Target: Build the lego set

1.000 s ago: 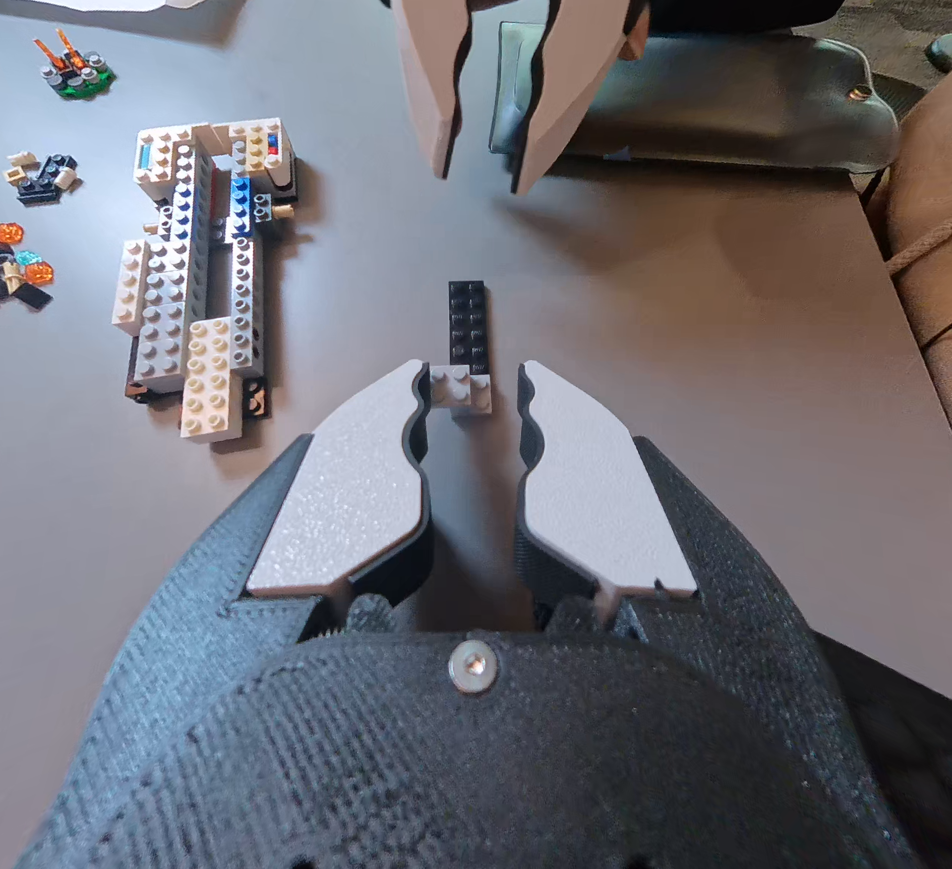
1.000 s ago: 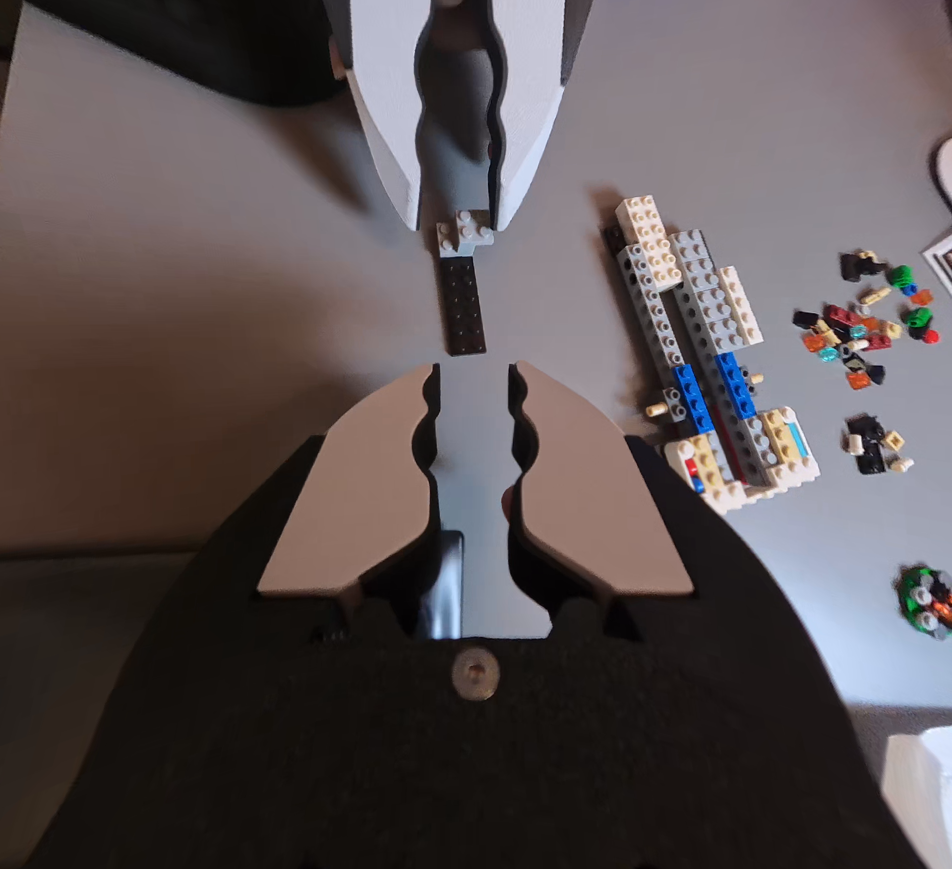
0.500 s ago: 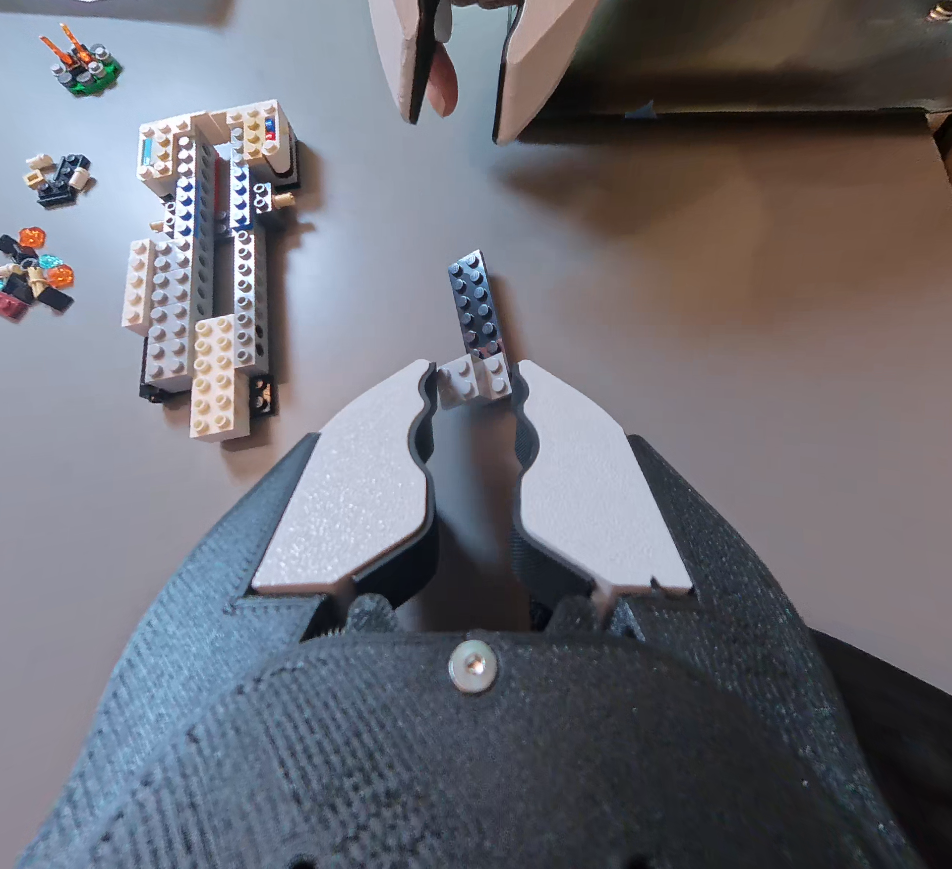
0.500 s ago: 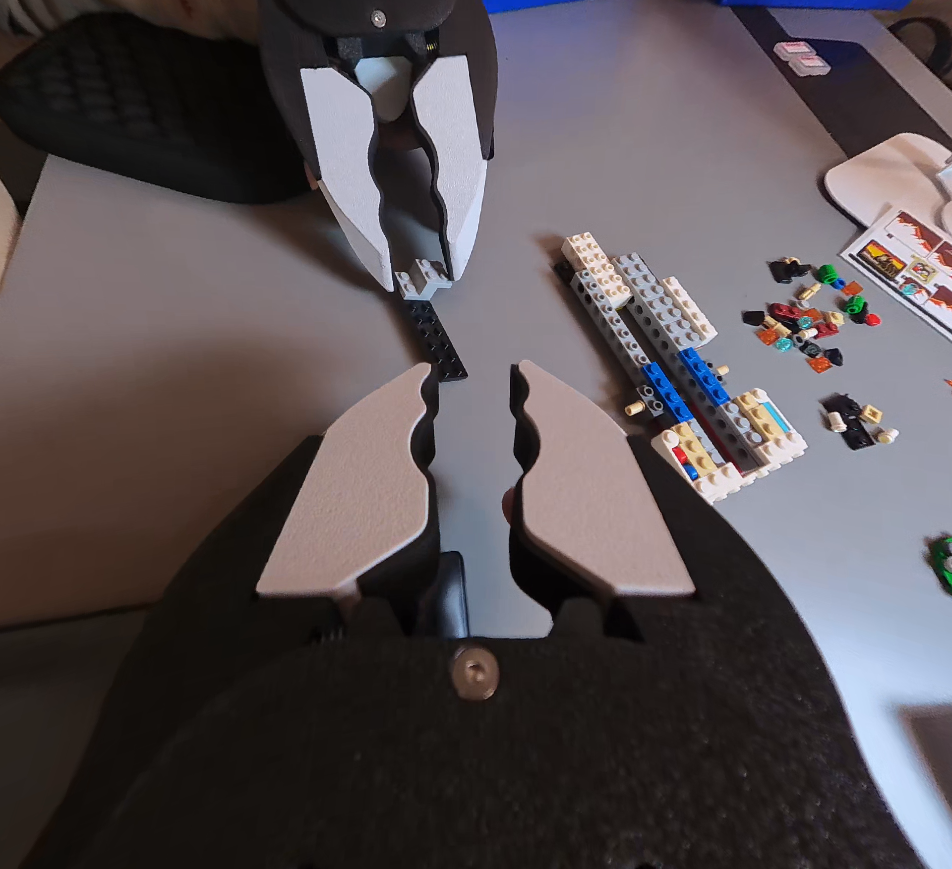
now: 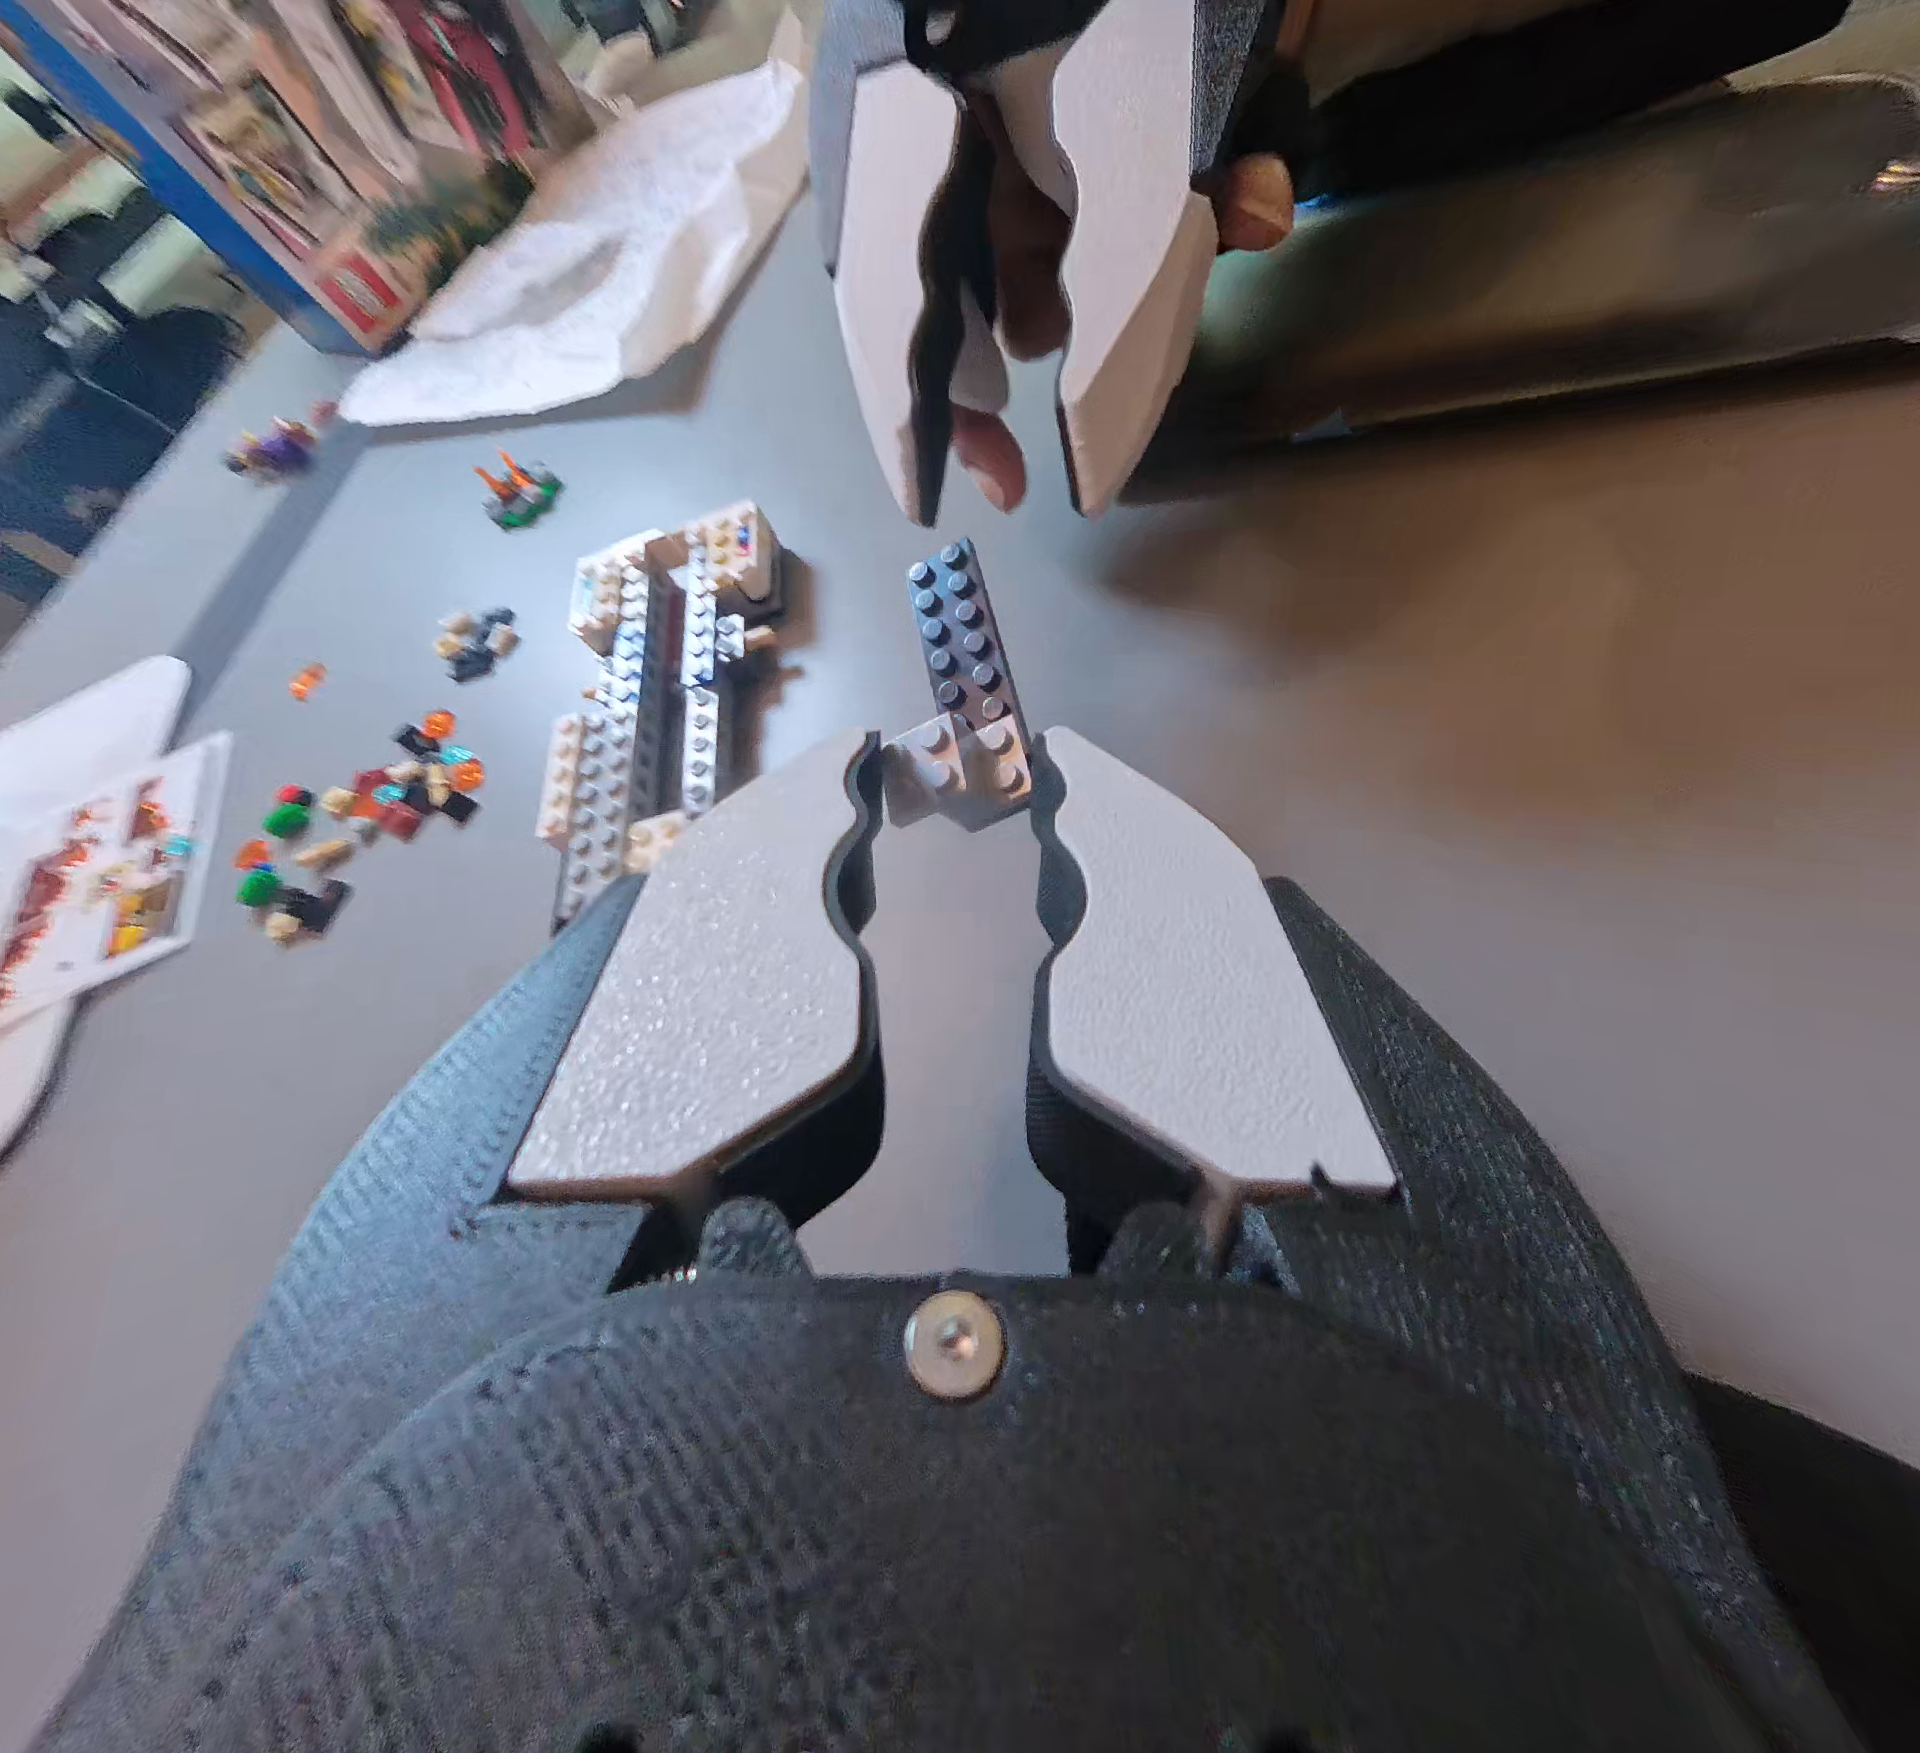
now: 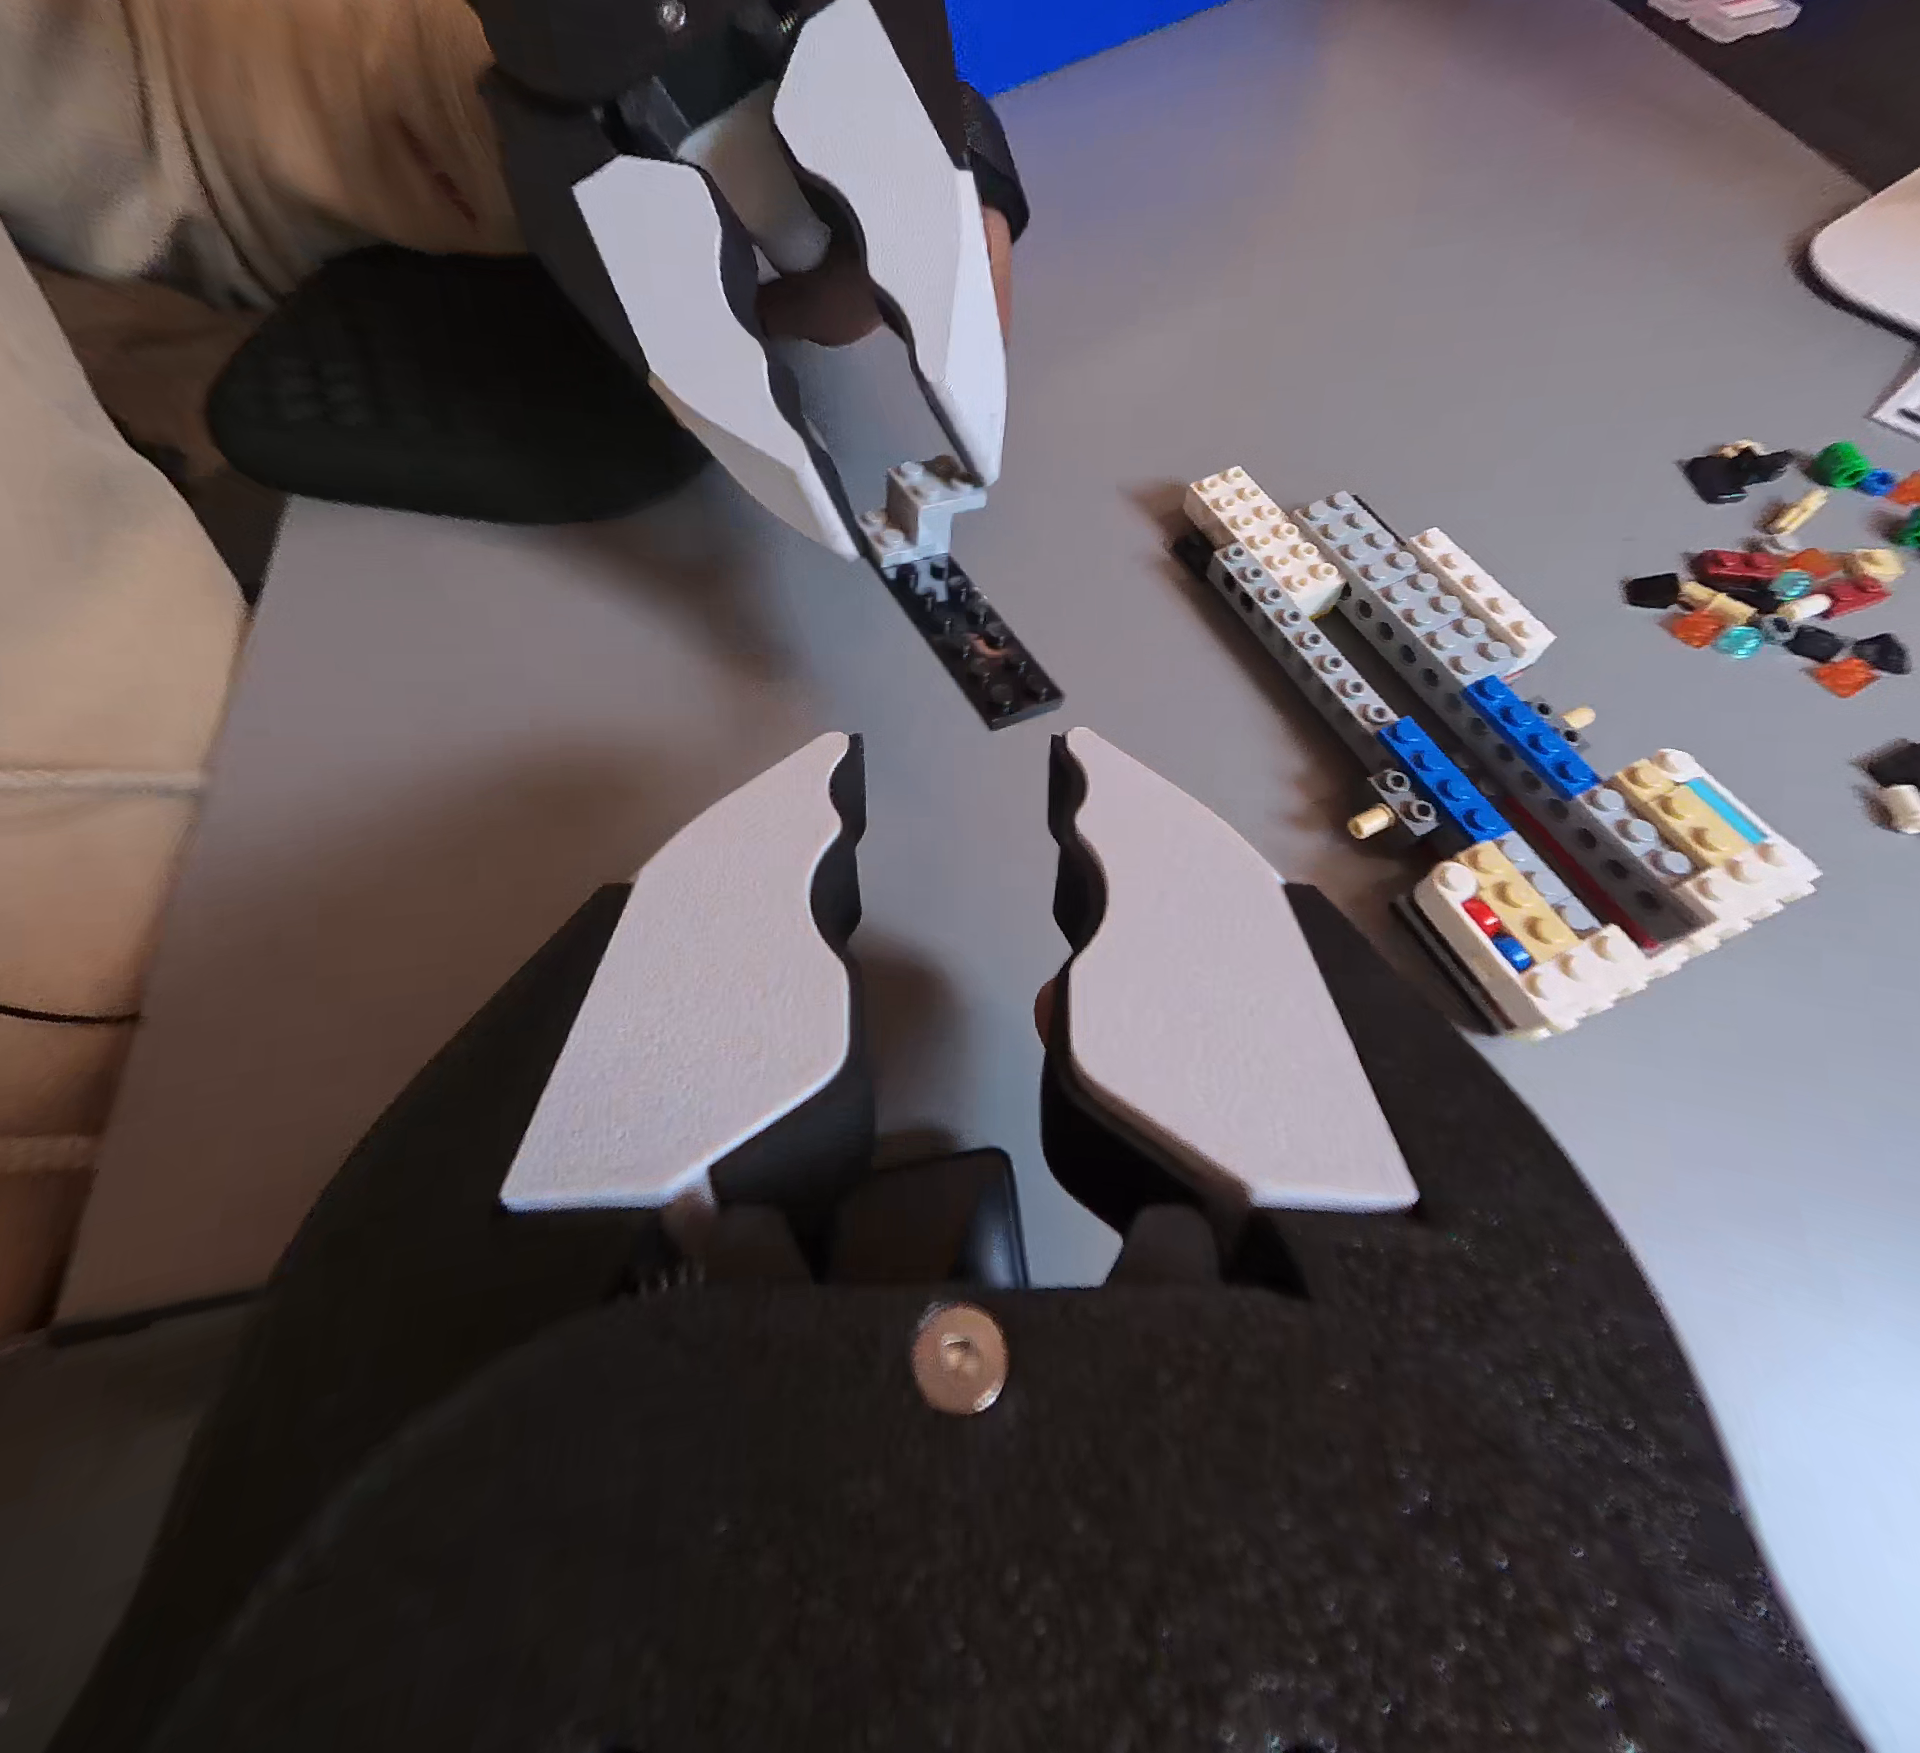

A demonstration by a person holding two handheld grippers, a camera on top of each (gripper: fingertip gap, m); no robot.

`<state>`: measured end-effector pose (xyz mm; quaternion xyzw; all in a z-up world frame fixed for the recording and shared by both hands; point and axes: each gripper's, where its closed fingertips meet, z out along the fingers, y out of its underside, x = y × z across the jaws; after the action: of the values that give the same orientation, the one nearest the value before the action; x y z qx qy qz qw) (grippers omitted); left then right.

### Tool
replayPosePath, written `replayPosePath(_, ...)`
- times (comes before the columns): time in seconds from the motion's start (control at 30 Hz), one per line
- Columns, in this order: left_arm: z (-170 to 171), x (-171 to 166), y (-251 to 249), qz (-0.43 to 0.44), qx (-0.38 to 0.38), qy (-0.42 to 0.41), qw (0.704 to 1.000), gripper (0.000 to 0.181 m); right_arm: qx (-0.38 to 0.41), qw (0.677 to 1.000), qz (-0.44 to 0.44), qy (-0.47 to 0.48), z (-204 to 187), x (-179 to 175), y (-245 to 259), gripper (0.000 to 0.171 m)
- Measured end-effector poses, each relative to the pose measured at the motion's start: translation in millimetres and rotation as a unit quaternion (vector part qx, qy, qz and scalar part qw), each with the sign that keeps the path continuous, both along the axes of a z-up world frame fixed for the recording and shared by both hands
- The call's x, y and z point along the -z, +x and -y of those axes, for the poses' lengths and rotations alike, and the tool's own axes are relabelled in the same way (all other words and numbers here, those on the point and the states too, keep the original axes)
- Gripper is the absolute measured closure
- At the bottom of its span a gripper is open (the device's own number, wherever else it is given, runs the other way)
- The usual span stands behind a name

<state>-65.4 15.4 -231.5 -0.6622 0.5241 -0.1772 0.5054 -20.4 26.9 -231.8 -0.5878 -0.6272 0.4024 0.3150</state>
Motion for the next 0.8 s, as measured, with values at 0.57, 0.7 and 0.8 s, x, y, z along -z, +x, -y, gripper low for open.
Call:
replayPosePath(0.57,-10,-37,-6,-0.013,-0.054,0.19,0.98,0.154,0.004,0.99,-0.1,-0.095,3,-30,-9,0.15)
replayPosePath(0.7,-14,-41,-11,-0.022,-0.072,0.21,0.975,0.154,0.03,0.986,-0.127,-0.102,-9,-39,-7,0.143)
replayPosePath(0.8,-14,-43,-12,-0.025,-0.075,0.223,0.972,0.154,0.044,0.983,-0.145,-0.106,-13,-43,-9,0.143)
